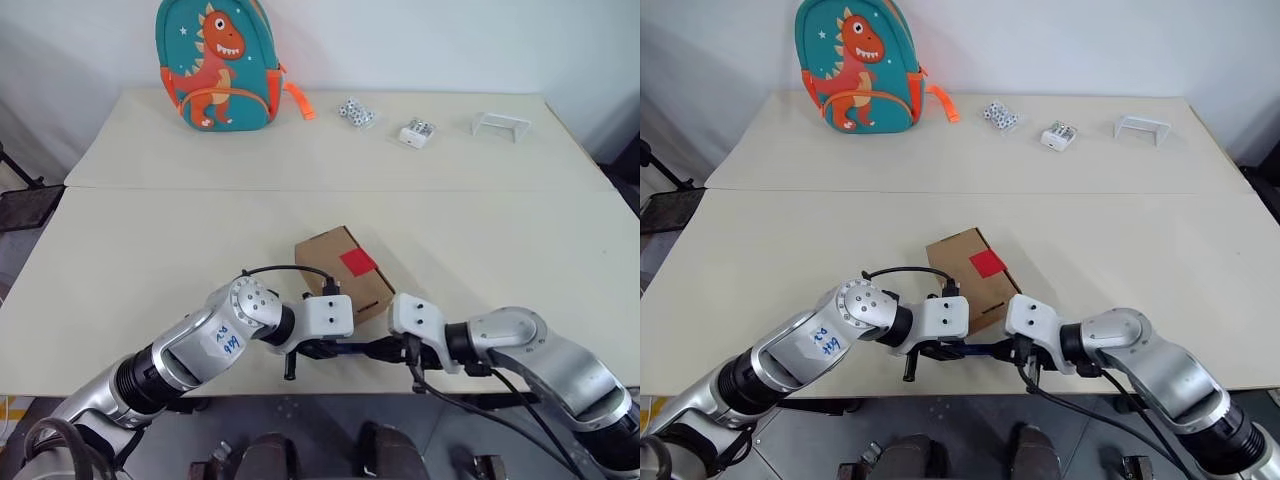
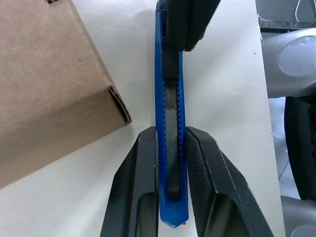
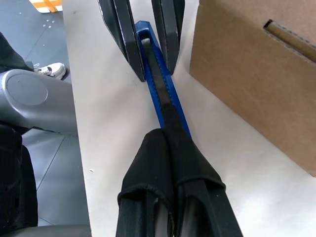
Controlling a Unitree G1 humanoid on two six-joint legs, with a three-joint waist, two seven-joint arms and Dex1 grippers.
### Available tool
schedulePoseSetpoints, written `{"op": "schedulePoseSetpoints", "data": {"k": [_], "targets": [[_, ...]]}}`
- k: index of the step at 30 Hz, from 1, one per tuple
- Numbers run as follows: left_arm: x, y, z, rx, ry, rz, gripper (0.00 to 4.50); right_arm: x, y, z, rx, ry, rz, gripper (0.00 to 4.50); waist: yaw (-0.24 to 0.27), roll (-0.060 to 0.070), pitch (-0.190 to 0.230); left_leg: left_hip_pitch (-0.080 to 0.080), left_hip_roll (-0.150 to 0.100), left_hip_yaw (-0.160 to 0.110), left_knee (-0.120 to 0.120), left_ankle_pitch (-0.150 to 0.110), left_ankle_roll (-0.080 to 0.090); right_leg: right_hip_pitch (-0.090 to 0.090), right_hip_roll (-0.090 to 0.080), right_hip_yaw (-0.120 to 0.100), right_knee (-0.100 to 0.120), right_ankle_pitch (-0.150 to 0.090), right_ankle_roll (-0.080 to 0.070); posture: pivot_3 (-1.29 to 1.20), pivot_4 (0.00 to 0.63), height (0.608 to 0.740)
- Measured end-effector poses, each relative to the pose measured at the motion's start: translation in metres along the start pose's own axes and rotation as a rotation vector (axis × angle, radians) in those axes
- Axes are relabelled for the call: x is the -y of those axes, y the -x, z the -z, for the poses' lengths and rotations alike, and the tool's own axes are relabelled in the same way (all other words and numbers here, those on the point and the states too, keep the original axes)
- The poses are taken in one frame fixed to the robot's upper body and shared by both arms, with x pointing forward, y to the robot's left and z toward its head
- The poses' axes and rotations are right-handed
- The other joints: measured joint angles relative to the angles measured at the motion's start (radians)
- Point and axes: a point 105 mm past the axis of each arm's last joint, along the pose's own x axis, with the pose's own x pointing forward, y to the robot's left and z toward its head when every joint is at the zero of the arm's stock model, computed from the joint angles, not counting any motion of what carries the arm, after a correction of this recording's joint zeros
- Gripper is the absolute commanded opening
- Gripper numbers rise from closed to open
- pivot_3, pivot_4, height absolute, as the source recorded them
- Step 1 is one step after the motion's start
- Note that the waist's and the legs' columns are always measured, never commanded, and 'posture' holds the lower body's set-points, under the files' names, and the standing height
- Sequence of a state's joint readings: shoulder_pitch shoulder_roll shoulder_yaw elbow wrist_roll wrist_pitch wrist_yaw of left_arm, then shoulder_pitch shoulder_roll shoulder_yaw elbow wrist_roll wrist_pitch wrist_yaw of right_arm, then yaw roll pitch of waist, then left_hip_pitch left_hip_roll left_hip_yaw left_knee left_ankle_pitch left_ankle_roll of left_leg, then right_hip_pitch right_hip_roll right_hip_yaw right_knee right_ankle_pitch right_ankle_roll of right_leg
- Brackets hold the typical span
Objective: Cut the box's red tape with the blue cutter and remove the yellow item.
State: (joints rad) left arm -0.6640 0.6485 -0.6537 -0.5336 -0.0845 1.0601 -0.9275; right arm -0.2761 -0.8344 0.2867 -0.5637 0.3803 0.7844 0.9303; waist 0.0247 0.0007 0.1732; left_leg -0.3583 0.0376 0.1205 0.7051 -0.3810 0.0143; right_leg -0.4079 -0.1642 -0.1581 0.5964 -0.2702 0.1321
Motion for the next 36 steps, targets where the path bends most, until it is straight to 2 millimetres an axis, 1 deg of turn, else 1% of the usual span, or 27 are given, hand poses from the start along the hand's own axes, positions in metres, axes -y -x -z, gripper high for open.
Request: {"op": "schedulePoseSetpoints", "data": {"k": [10,13,18,28,33,36], "targets": [[0.0,0.0,0.0,-0.003,-0.003,0.0,0.46,0.001,-0.003,0.002,-0.001,0.016,-0.001,0.05,0.0,-0.001,-0.001,0.0,0.0,0.0,0.0,0.0,0.0,0.0,0.0,0.0,0.0,0.0,0.0,0.0,0.15,0.74],[0.0,0.0,0.001,-0.006,-0.003,-0.001,0.46,0.002,-0.006,0.0,0.006,0.015,0.0,0.05,-0.002,-0.002,-0.001,0.001,0.0,0.0,0.0,0.0,0.0,0.0,0.0,0.0,0.0,0.0,0.0,0.0,0.15,0.74],[0.0,0.0,0.001,-0.007,-0.007,0.001,0.46,-0.003,-0.018,-0.007,0.038,0.003,-0.018,0.05,-0.001,-0.002,-0.002,0.001,0.0,0.0,0.0,0.0,0.0,0.0,0.0,0.0,0.0,0.0,0.0,0.0,0.15,0.74],[0.0,0.0,0.001,-0.012,-0.01,0.001,0.46,-0.003,-0.021,-0.01,0.043,-0.006,-0.022,0.05,-0.002,-0.002,-0.002,0.001,0.0,0.0,0.0,0.0,0.0,0.0,0.0,0.0,0.001,0.0,0.0,0.0,0.15,0.74],[0.0,0.0,0.001,-0.013,-0.013,0.003,0.46,-0.006,-0.029,-0.015,0.057,-0.002,-0.038,0.05,-0.002,-0.002,-0.002,0.001,0.0,0.0,0.0,0.0,0.0,0.0,0.0,0.0,0.001,0.0,0.0,0.0,0.15,0.74],[0.0,0.0,0.001,-0.014,-0.014,0.003,0.46,-0.006,-0.03,-0.015,0.059,-0.004,-0.041,0.05,-0.002,-0.002,-0.002,0.001,0.0,0.0,0.0,0.0,0.0,0.0,0.0,0.0,0.001,0.0,0.0,0.0,0.15,0.74]]}}
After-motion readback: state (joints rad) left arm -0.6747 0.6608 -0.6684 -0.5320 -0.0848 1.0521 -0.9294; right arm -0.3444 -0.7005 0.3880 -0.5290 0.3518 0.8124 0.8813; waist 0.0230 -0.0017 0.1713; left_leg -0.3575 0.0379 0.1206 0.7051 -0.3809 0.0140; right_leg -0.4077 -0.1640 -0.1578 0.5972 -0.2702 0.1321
